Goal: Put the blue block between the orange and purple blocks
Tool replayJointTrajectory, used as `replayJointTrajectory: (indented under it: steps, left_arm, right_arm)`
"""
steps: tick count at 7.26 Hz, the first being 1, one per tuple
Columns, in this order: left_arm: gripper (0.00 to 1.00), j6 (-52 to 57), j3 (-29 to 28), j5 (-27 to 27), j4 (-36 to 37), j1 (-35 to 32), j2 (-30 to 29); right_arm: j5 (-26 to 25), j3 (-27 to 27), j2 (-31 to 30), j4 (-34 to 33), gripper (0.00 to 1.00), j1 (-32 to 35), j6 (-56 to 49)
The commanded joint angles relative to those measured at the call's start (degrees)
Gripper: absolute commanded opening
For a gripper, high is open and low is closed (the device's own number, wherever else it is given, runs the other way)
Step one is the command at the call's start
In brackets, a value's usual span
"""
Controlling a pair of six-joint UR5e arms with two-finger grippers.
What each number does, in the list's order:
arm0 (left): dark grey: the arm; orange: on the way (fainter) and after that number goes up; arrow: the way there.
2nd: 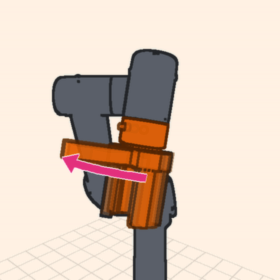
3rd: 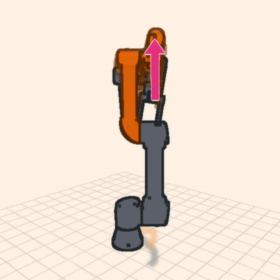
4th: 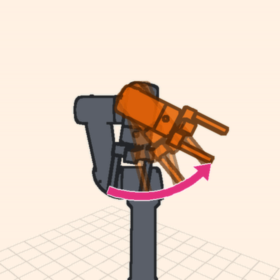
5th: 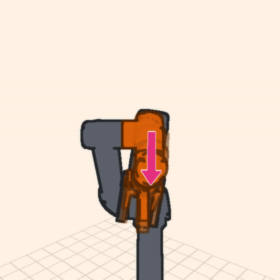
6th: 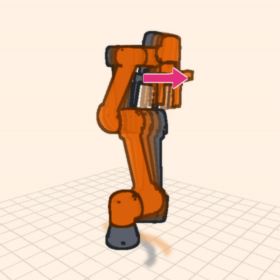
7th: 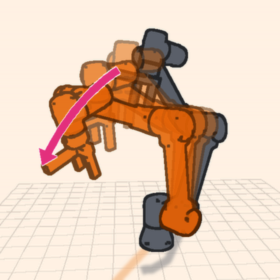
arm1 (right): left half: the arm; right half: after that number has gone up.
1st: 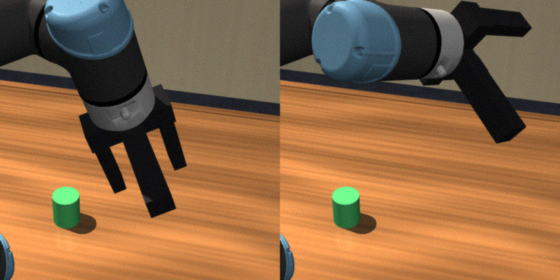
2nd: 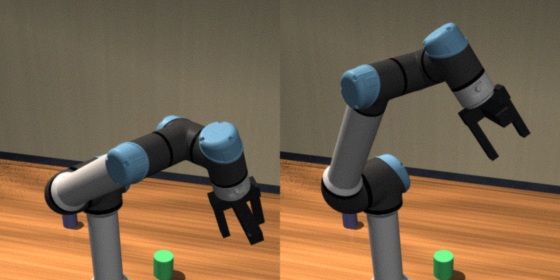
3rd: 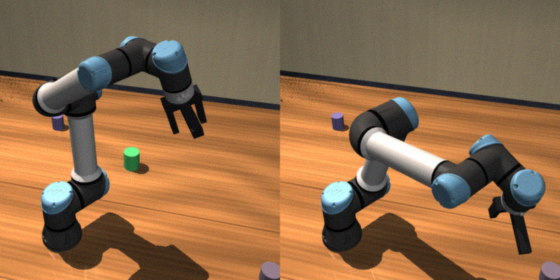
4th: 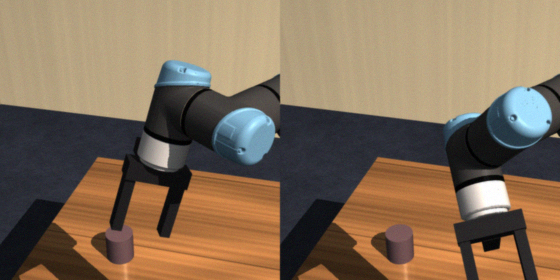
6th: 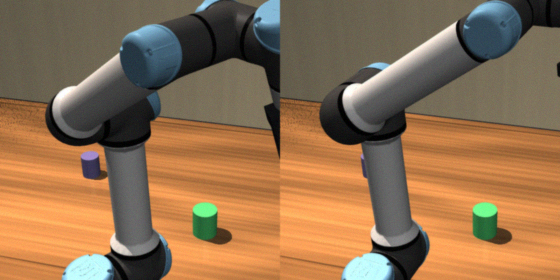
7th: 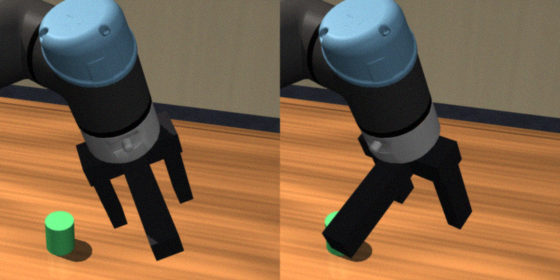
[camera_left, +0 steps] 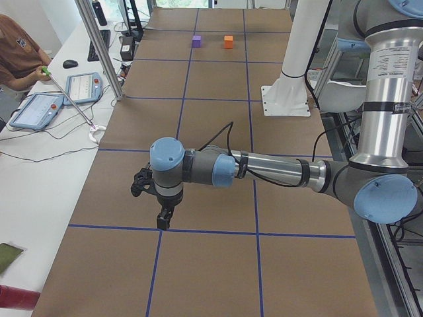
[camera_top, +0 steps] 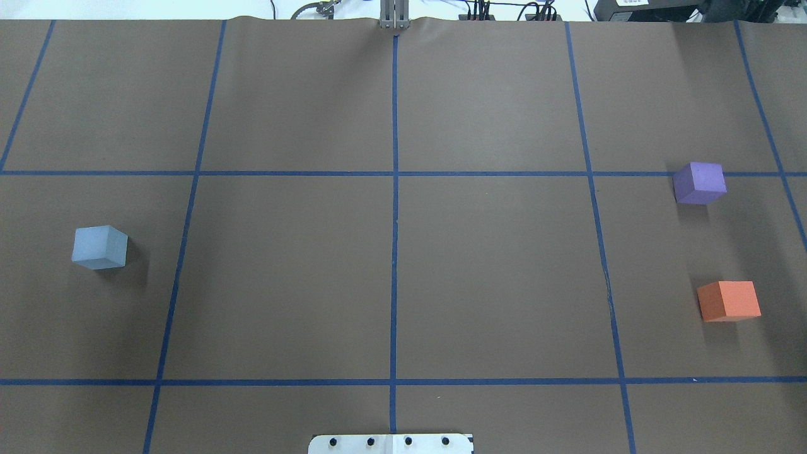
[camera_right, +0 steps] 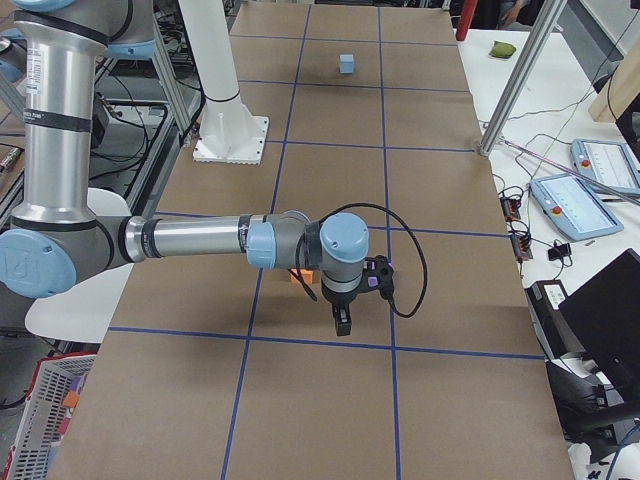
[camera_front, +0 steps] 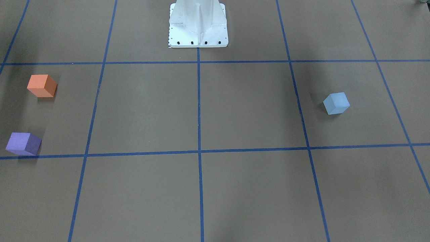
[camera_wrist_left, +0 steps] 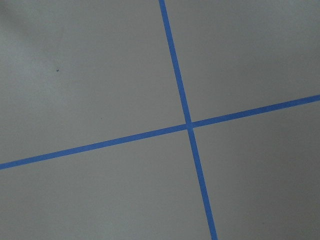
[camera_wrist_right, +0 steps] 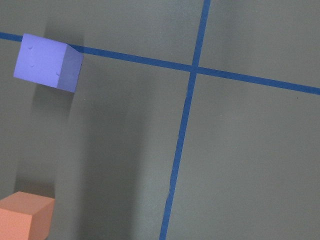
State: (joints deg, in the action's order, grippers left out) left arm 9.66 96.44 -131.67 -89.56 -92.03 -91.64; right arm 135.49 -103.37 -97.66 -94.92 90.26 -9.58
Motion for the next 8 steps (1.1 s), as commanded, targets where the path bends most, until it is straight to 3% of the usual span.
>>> replayJointTrajectory:
  steps: [1,3,5,6,8]
  left_arm:
    - [1.0,-1.29,3.38,-0.26,-0.7,2.89,-0.38]
    - [1.0,-15.12,8.73,-0.61,-1.14,9.55,-1.52]
    - [1.0,-22.88,8.94,-3.31,-2.99,12.29,-2.05]
    - [1.0,-32.85,9.11,-3.16,-4.3,15.53,-1.88]
    - [1.0,-51.83,8.94,0.32,-17.07,22.82,1.01]
  right_arm:
    - [0.04,-0.08,0.37,0.0,1.0,0.0,0.0]
    - [-0.05,-0.08,0.54,0.0,1.0,0.0,0.0]
    - [-0.14,-0.08,0.54,0.0,1.0,0.0,0.0]
    - [-0.14,-0.16,0.63,0.09,1.0,0.0,0.0]
    - [-0.14,-0.86,0.54,0.0,1.0,0.0,0.0]
